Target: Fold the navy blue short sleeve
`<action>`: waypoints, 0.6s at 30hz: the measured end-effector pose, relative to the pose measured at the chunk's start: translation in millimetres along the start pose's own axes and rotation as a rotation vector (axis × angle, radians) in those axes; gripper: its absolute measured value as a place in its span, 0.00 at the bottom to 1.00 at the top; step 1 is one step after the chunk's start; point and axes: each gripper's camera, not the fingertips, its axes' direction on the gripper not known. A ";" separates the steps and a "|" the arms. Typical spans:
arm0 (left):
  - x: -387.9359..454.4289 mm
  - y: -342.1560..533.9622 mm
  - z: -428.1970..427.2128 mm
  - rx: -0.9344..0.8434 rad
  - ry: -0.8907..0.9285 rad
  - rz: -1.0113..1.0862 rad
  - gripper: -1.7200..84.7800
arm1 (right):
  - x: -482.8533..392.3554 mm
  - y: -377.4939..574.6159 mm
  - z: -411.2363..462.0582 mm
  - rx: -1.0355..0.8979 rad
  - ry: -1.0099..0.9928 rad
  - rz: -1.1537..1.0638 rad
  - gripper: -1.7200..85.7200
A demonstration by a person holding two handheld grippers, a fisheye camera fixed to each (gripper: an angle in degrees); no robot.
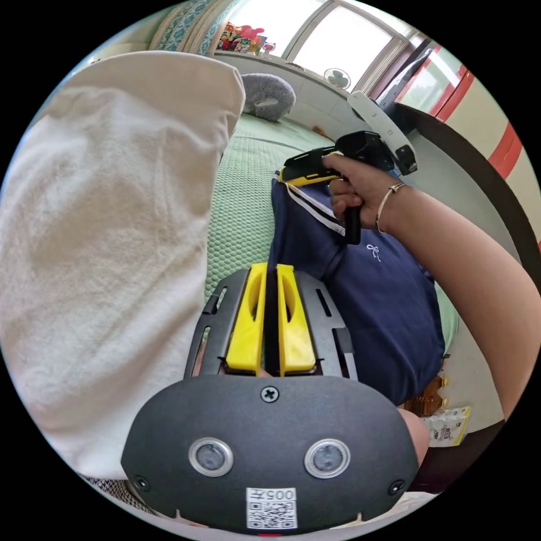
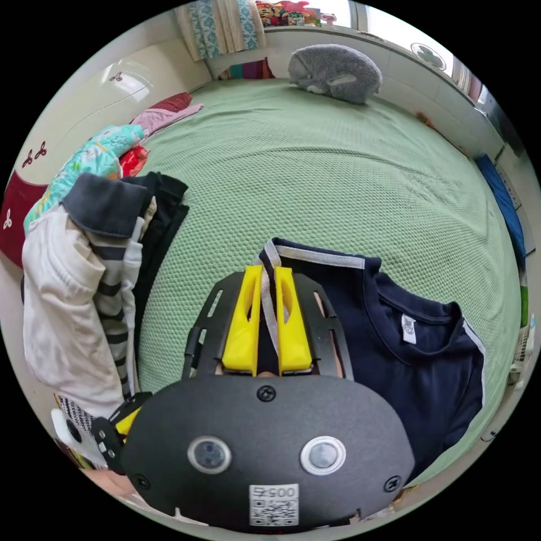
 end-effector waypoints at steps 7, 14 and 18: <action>22.3 6.3 -10.6 0.159 0.014 0.054 0.04 | 25.0 70.9 -65.6 0.055 -0.095 -0.097 0.07; 84.8 12.7 20.2 0.055 -0.085 0.230 0.01 | 55.2 185.0 -84.1 -0.082 0.066 -0.089 0.06; 110.8 17.3 27.2 0.017 -0.075 0.242 0.01 | 89.3 237.9 -118.4 -0.066 0.123 -0.045 0.06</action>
